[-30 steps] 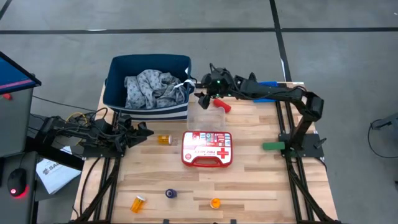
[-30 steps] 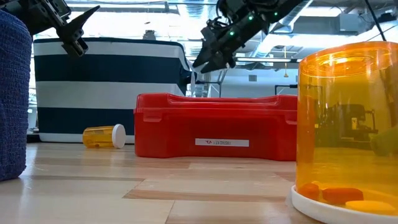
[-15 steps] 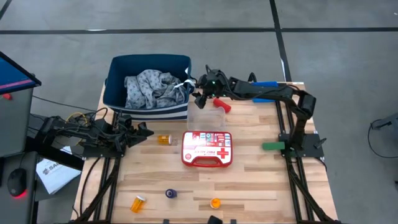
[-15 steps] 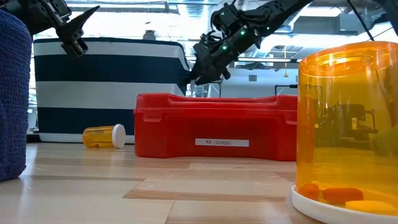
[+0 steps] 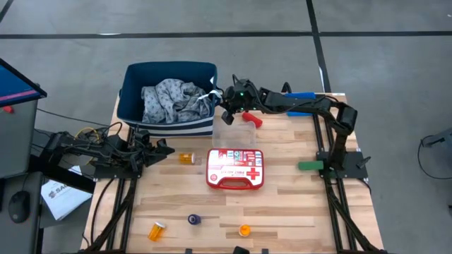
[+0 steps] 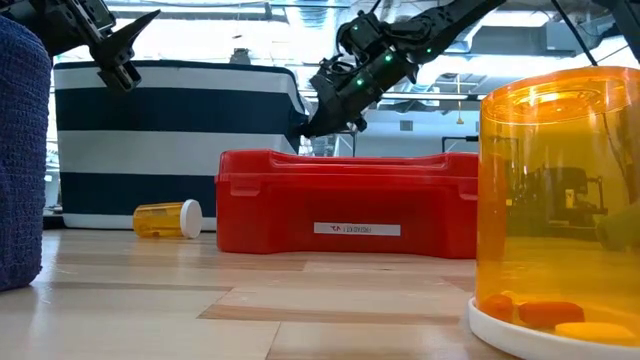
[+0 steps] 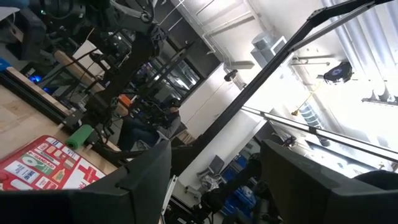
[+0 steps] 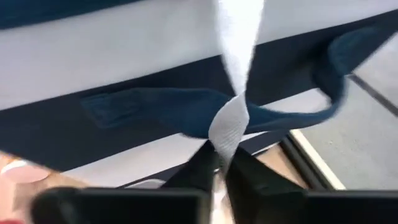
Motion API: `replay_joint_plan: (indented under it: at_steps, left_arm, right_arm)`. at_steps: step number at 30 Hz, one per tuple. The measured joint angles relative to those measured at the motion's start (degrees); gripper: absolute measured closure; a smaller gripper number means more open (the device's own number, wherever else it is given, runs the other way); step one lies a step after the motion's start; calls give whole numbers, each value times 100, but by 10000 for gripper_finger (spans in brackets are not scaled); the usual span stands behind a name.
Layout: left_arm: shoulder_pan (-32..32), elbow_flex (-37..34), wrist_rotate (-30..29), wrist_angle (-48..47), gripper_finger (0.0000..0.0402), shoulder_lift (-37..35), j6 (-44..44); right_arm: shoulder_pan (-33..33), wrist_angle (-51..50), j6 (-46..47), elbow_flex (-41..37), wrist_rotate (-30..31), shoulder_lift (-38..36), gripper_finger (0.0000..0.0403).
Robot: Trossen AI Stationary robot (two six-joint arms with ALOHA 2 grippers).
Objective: Pick & place medical supplies in basket/bin
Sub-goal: Put the gray patient gown into the blue laundry organizer
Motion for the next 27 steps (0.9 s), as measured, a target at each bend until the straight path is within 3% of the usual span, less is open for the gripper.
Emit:
replay_joint_plan:
  at_steps: [10, 18, 27]
  left_arm:
    - [1, 1, 5, -3, 163, 0, 0]
    - [0, 1, 7, -8, 163, 2, 0]
    - [2, 0, 38, -7, 163, 2, 0]
  right_arm:
    - [134, -434, -49, -1, -157, -231, 399]
    - [333, -179, -259, 7, 414, -1065, 401]
    - [379, -55, -256, 369, 303, -1259, 402]
